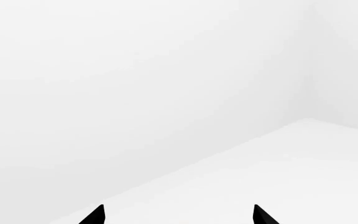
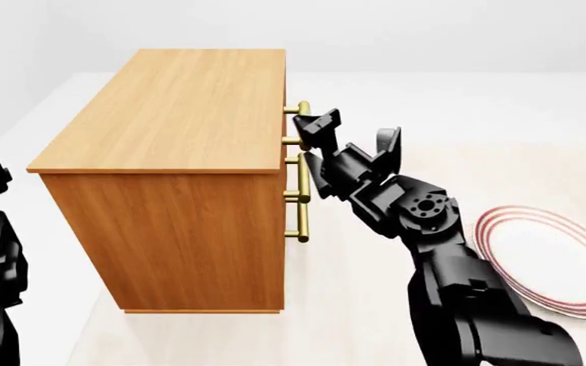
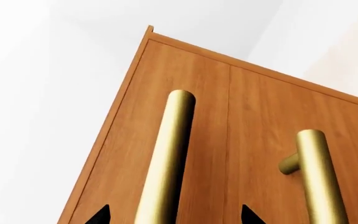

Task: Open the top drawer of the cabinet and put the bowl in it.

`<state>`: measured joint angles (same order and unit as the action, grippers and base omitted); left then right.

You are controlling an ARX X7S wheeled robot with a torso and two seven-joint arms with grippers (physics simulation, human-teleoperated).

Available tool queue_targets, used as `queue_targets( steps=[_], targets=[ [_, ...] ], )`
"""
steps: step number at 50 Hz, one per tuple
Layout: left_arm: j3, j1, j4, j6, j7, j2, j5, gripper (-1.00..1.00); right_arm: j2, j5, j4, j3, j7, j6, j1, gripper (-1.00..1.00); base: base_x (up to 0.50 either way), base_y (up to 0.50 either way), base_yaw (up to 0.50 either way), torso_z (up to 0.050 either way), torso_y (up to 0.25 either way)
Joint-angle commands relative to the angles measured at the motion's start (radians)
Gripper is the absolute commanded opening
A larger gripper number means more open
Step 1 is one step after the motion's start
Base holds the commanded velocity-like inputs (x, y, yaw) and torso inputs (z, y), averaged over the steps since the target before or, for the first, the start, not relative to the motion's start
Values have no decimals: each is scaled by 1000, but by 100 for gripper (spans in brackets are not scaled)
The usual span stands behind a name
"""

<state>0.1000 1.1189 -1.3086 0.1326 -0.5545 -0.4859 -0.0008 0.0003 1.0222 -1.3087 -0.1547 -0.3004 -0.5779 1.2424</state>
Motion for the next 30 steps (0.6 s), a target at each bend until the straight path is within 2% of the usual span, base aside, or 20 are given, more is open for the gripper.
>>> queue_targets(
  steps=[1,5,6,21,30],
  targets=[
    [4,-9,0,7,3,-2,-1,100,0,99,0,114,4,8,-4,100,0,0,0,0,0],
    [6,-10,0,9,3,-2,0,100,0,114,0,134,2,11,-4,100,0,0,0,0,0],
    [6,-11,0,9,2,-2,0,100,0,117,0,143,6,17,-4,-100,0,0,0,0,0],
    [6,-12,0,11,1,-1,0,100,0,90,0,125,8,18,1,-100,0,0,0,0,0],
    [7,-11,0,11,0,0,1,100,0,8,0,44,6,2,6,-100,0,0,0,0,0]
  ],
)
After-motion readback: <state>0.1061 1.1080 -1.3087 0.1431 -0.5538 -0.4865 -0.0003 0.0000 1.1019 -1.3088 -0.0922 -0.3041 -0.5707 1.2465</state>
